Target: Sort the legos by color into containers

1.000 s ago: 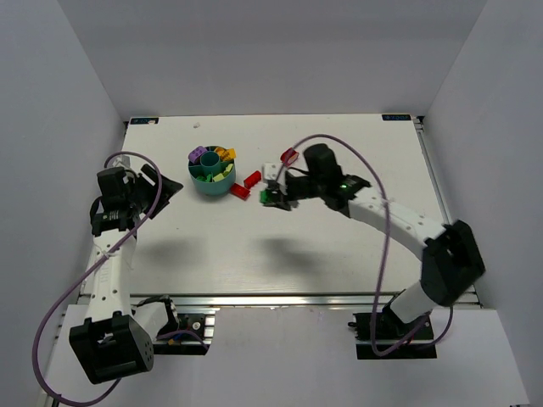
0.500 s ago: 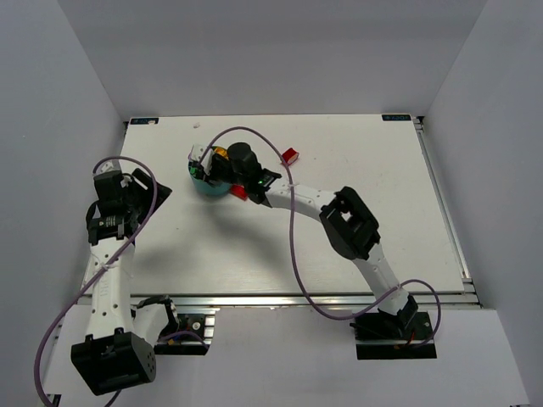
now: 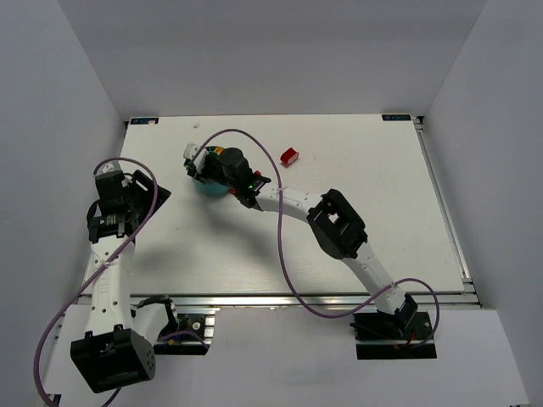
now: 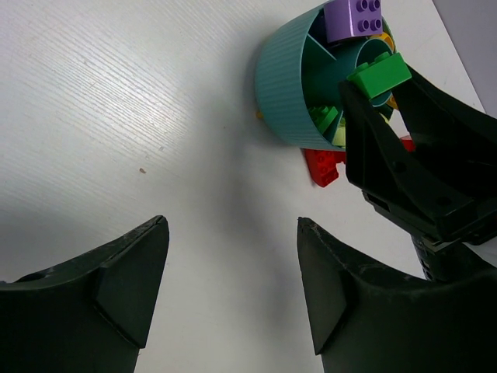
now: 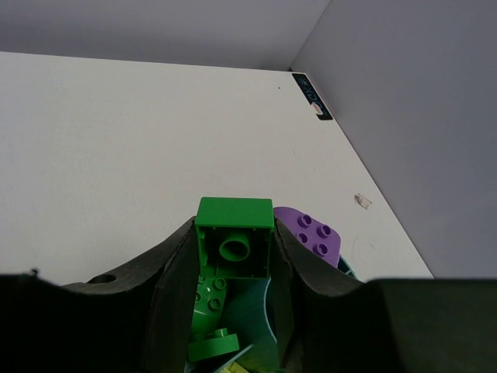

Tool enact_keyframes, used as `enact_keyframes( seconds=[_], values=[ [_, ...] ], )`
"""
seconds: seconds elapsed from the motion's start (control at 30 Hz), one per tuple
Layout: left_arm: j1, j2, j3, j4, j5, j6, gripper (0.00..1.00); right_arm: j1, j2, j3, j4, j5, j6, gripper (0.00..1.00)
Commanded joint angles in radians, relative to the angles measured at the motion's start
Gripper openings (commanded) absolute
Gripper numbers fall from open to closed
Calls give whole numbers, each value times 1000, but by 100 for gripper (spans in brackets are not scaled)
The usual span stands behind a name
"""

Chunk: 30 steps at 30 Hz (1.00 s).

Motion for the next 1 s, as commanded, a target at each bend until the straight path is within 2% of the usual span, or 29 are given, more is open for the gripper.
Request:
enact_keyframes(
  seconds=[0.0,0.43,0.63,0.67,0.77,0.87,0.97],
  values=[
    [-4,1,8,3,-14,7,76,0,-12,-6,83,32,16,4],
    [-4,-47,-27,40,-20,-44,76,-2,-35,-94,94,3,13,10],
    [-5,-71,-35,32,-22,-61,76,-2,-35,-114,112,14,-10,25],
    [-4,-71,-35,29,-23,-59,76,-2,-35,-114,114,17,-9,32],
    [-4,-70,-30,29,-23,-58,76,-2,-32,-115,118,17,-7,43],
    [-4,-65,-27,31,-22,-58,76,-2,-37,-120,118,12,-7,50],
    [-4,-67,-27,31,-22,-55,76,0,-41,-129,121,11,-9,53]
  ],
)
